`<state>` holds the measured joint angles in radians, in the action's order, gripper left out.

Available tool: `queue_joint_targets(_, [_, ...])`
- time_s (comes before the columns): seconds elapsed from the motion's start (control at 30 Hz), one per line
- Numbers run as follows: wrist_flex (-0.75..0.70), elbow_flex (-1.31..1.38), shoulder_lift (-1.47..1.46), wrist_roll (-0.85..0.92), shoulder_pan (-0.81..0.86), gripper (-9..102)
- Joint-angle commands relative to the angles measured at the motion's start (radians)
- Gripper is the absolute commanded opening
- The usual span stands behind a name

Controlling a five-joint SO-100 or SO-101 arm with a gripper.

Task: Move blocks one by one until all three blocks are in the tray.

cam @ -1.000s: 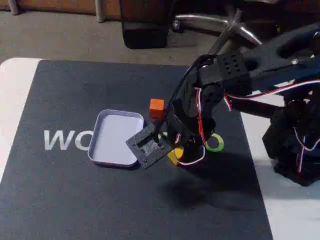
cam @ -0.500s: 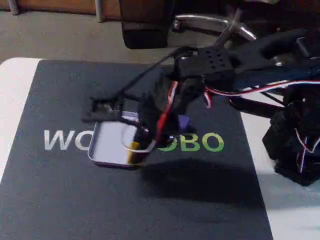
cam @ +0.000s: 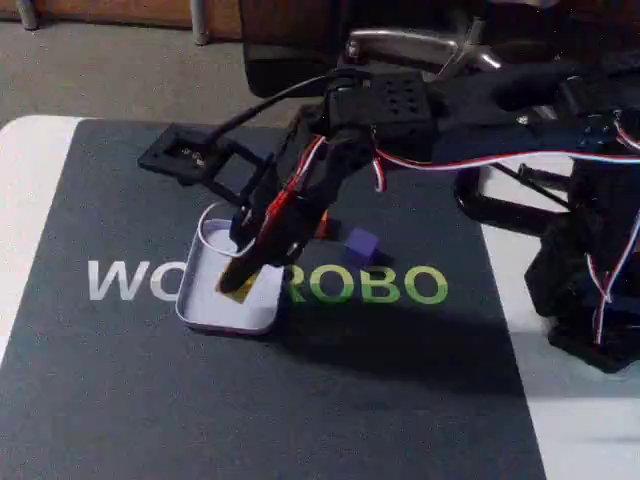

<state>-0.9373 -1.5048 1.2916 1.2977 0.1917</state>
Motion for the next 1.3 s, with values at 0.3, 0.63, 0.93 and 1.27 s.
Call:
queue_joint_targets(0.3, [-0.003, 0.087, -0.034, 0.025, 0.023, 2])
queue_joint_targets(0.63, [-0.086, 0.083, -0.009, 0.212, 0.032, 20])
queue_joint_targets(0.93, [-0.276, 0.081, 0.117, 0.526, 0.095, 20])
queue_joint_targets(1.27, [-0.339, -0.071, 0.313, 0.973, 0.256, 20])
